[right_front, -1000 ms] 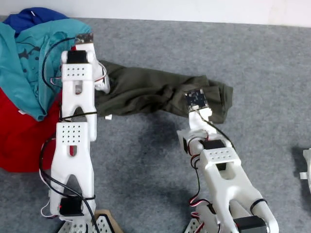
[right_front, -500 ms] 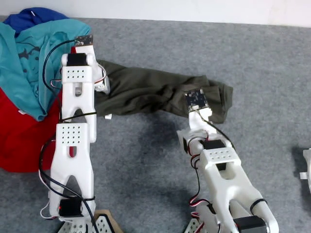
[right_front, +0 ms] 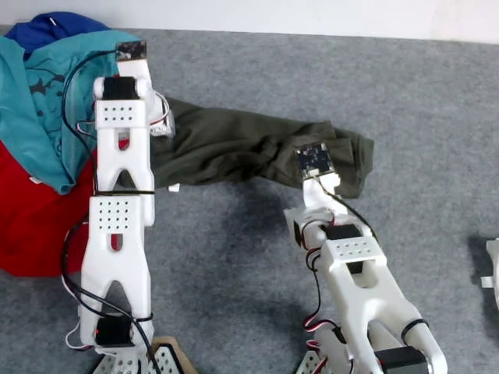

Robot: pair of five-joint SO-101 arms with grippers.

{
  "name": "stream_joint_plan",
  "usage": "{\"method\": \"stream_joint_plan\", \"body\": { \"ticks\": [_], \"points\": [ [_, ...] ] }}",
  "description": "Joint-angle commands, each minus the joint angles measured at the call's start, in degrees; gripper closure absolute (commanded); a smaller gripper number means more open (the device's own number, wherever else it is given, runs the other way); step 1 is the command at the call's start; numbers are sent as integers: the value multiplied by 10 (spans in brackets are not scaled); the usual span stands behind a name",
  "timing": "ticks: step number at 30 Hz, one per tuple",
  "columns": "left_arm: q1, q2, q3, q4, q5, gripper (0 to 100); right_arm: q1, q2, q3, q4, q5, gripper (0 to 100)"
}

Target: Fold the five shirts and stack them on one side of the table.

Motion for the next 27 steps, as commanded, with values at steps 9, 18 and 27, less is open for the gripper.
{"method": "stream_joint_plan", "body": {
  "ticks": [9, 18, 27],
  "points": [
    [-50, -51, 12, 6, -3, 806, -6, -6, -2, -10, 10, 985],
    [-41, -51, 106, -17, -3, 807, -6, -6, -2, -10, 10, 985],
    [-32, -51, 242, -124, -2, 807, -6, -6, 4, -10, 10, 985]
  ]
}}
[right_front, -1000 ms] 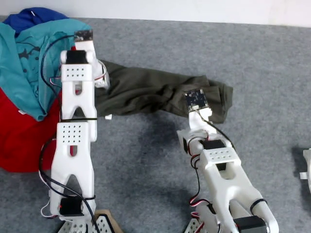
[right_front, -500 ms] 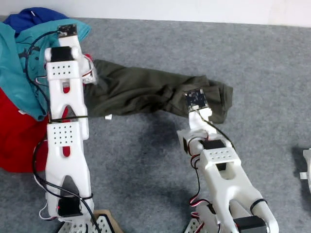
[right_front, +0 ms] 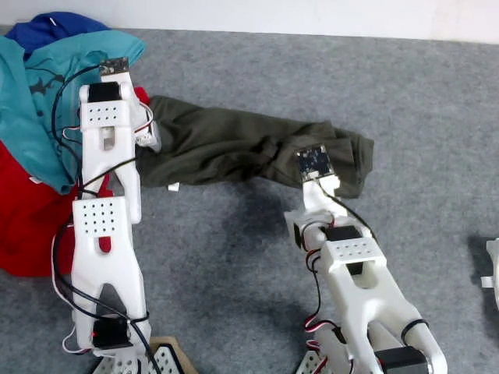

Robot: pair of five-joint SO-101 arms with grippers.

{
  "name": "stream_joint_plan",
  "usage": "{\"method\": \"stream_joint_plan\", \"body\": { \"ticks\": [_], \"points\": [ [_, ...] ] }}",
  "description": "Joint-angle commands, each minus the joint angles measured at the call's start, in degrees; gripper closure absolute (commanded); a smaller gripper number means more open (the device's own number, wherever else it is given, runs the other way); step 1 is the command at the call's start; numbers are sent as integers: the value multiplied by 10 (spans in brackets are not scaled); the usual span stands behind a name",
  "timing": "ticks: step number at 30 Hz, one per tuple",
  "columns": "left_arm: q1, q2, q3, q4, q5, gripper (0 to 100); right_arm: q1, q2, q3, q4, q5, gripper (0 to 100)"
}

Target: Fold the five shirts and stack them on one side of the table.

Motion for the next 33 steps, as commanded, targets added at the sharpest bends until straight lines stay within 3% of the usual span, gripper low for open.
{"method": "stream_joint_plan", "body": {
  "ticks": [1, 4, 8, 14, 21, 27, 33],
  "points": [
    [15, -13, 64, -60, -2, 808, -6, -6, -4, -10, 10, 985],
    [27, -17, 84, -75, -4, 839, -6, -6, -4, -10, 10, 985],
    [48, -16, 84, -77, -4, 1000, -6, -7, -3, -10, 10, 985],
    [83, -19, 68, -74, -4, 993, -6, -8, -3, -10, 10, 985],
    [90, -18, -95, -7, 0, 993, -1, -12, -4, -10, 10, 985],
    [152, -16, -211, 56, 0, 993, 46, -22, -7, -6, -20, 986],
    [220, -18, -253, 61, 0, 993, 108, -147, 35, 12, -80, 986]
  ]
}}
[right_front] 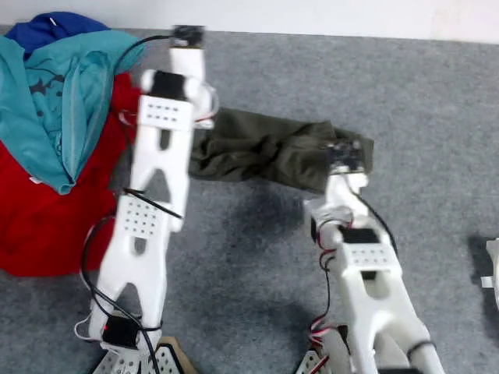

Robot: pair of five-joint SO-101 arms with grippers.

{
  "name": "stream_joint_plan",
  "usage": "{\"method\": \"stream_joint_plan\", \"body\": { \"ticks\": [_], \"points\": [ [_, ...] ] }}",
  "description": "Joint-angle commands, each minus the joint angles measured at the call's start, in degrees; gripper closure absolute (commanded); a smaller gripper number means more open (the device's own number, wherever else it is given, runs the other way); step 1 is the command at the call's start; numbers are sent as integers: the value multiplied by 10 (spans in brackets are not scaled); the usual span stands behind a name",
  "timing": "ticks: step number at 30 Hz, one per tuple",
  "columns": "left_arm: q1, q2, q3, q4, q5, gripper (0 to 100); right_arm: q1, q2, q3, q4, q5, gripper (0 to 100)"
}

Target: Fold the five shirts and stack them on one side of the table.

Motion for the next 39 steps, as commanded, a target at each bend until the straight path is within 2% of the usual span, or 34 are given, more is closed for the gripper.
{"method": "stream_joint_plan", "body": {
  "ticks": [1, 7, 10, 15, 28, 39],
  "points": [
    [44, -13, -38, 3, -1, 993, 41, -90, 36, 7, -22, 986],
    [113, -14, -40, 3, 0, 993, 73, -218, 123, 11, -18, 986],
    [144, -15, -40, 3, 38, 993, 86, -255, 133, 55, -19, 985],
    [181, -44, -36, 2, 63, 993, 103, -259, 133, 102, -18, 985],
    [251, -110, -35, -46, 64, 993, 101, -259, 136, 101, -18, 985],
    [341, -109, 44, -175, 60, 993, 102, -262, 136, 101, -17, 985]
  ]
}}
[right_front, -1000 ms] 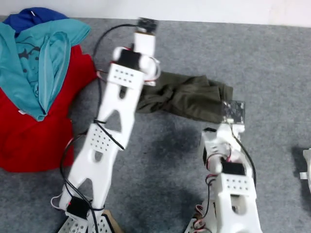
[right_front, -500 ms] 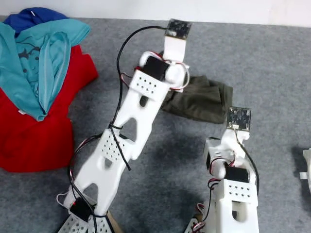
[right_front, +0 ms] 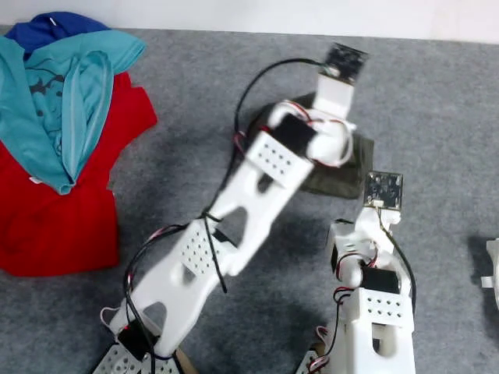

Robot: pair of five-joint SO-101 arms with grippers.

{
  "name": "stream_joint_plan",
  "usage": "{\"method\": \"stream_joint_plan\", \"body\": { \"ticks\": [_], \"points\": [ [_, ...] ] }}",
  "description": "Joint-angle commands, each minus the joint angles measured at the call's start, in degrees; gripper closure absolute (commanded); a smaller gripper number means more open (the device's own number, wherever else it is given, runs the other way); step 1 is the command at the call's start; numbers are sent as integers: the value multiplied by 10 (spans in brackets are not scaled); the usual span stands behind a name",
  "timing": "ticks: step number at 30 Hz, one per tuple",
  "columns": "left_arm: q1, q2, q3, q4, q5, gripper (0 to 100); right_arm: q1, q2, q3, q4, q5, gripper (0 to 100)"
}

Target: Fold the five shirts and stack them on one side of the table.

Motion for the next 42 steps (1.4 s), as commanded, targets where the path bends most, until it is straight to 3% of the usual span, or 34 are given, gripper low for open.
{"method": "stream_joint_plan", "body": {
  "ticks": [1, 10, 19, 24, 32, 37, 42],
  "points": [
    [39, -43, 23, -41, 1, 993, 7, -9, -3, 0, -2, 985],
    [77, -43, 77, -75, 0, 979, 8, -9, -4, 0, -2, 985],
    [78, -61, 19, -35, 1, 571, 8, -9, -5, 0, -2, 985],
    [48, -117, -64, 14, 0, 472, 8, -9, -4, 0, -2, 985],
    [-119, -170, -74, 84, 4, 504, 8, -10, -6, 0, -2, 985],
    [-173, -125, -78, 110, 5, 568, 11, -10, -6, -1, -4, 985],
    [-188, -58, -79, 134, 5, 700, 112, -10, -7, -47, -25, 988]
  ]
}}
